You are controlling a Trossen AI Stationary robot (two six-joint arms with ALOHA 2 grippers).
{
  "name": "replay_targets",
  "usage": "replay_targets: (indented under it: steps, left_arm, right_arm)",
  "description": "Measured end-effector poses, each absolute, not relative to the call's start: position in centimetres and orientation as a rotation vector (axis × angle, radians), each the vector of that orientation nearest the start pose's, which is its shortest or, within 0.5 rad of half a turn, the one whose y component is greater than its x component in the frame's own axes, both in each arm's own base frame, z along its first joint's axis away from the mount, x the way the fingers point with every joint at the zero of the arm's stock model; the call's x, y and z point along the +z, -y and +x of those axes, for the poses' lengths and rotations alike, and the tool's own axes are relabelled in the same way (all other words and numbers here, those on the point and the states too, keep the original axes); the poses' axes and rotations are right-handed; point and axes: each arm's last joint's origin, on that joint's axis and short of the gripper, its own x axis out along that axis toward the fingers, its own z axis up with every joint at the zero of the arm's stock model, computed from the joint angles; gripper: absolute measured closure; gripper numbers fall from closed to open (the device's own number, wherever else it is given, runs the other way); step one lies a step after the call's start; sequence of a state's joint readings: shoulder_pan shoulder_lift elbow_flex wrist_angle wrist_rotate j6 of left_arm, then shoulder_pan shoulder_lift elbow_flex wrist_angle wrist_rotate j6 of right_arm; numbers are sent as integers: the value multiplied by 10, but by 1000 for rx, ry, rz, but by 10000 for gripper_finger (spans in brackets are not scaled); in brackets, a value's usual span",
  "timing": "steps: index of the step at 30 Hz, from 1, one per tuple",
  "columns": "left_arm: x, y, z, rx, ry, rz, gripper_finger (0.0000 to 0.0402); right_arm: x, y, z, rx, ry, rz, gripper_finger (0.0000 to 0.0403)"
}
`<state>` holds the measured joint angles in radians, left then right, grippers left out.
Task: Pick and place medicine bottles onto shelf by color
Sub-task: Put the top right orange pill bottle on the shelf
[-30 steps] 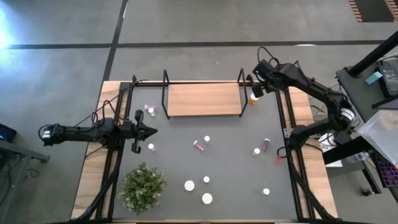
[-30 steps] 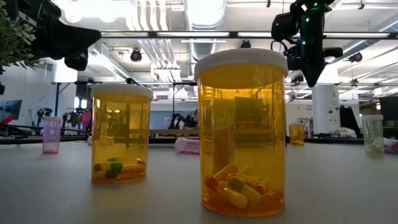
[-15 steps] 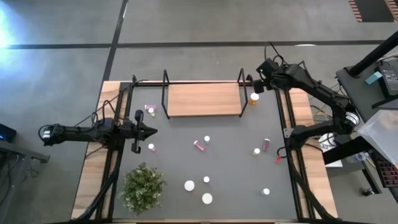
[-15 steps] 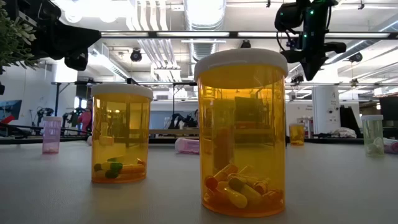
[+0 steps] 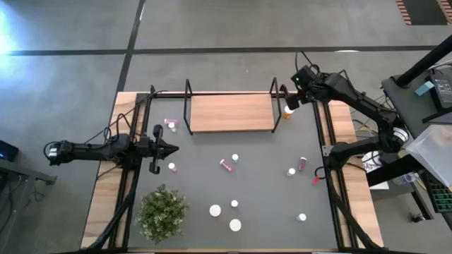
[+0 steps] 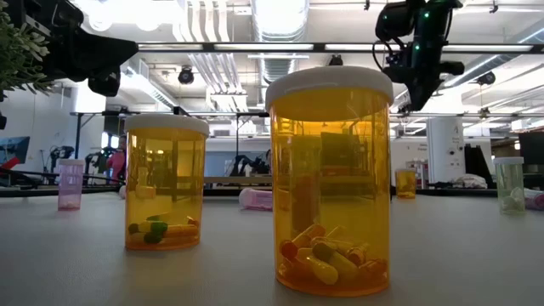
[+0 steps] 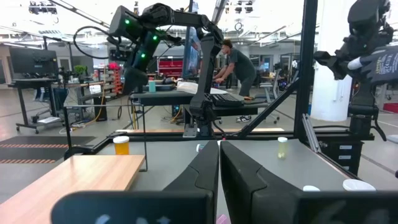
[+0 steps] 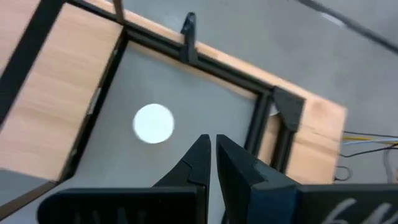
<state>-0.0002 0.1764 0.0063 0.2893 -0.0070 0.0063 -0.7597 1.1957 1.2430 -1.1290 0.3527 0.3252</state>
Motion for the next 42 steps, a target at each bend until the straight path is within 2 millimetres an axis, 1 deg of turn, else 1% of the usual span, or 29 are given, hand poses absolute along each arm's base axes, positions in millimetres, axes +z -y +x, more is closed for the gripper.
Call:
replay_targets:
  steps: [6,8,12,16,20,24,28,32,35,40,42]
  left_arm:
    - [179,0,108,7,119,6,402]
    - [179,0,108,7,120,6,402]
    - [179,0,108,7,120,6,402]
    - [179,0,108,7,120,6,402]
    - [179,0,108,7,120,6,402]
    - [179,0,108,7,120,6,402]
    - [179,0,108,7,120,6,402]
    - [179,0,108,7,120,6,402]
    - [179,0,108,7,119,6,402]
    - [179,0,108,7,120,6,402]
    - [179,0,108,7,120,6,402]
  right_arm:
    - [330,154,149,-1116,-960,426,385]
    - [325,155,150,-1111,-974,433,385]
    - [314,156,148,-1041,-997,510,376]
    - [305,161,143,-975,-1000,578,343]
    - [296,164,141,-933,-998,592,300]
    - [291,167,142,-899,-1001,528,261]
    - [291,169,144,-804,-1033,383,237]
    - [292,171,146,-697,-1027,277,232]
    - [289,173,144,-648,-1028,257,234]
    - [288,177,144,-660,-1013,238,241]
    - [287,176,143,-663,-1017,257,245]
